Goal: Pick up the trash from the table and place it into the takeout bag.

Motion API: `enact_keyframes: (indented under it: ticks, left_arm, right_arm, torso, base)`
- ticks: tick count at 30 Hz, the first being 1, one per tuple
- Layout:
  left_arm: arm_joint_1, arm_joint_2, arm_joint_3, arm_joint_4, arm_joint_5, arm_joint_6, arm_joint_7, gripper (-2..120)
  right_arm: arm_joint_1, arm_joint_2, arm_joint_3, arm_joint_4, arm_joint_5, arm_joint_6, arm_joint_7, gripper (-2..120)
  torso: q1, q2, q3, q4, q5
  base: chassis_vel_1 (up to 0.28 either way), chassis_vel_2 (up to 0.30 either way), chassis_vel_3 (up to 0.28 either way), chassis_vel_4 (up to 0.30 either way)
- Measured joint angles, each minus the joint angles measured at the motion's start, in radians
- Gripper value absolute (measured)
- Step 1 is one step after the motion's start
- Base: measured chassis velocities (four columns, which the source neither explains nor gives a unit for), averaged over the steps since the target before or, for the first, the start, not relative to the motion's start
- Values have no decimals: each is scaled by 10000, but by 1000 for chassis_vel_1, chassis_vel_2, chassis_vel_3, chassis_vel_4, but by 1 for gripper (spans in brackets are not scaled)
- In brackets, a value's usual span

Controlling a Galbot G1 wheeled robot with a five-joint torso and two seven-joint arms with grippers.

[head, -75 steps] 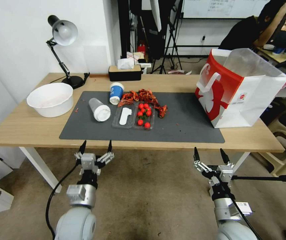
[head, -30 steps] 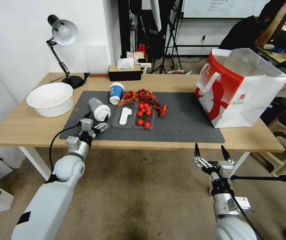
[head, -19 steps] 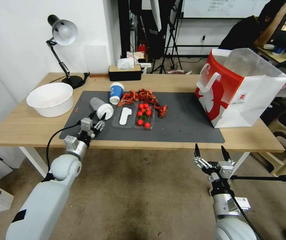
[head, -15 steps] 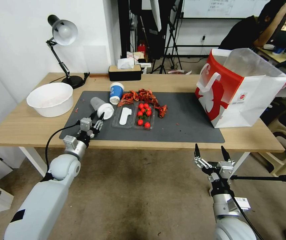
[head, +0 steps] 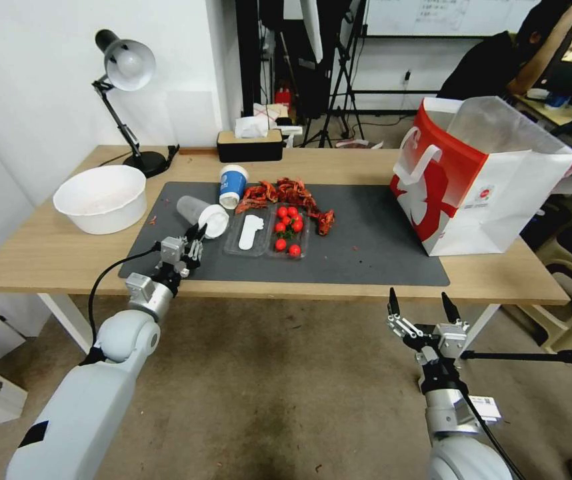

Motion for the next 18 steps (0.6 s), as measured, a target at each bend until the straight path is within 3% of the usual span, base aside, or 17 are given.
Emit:
enact_keyframes:
  ticks: [13,18]
  left_arm:
    - [-469,330,327,-448,-684,-425,637,11]
    - [-1948,959,1366,-664,-1918,-577,1110,11]
  right_arm:
    - [-76,20,7,66,-82,30,11,100]
    - [-157,140,17,71,-206,46,23,100]
  torso:
    - [0,0,0,-1,3]
    - [1,-1,0,-3,0]
  base:
    - [0,0,0,0]
    - [0,0,0,0]
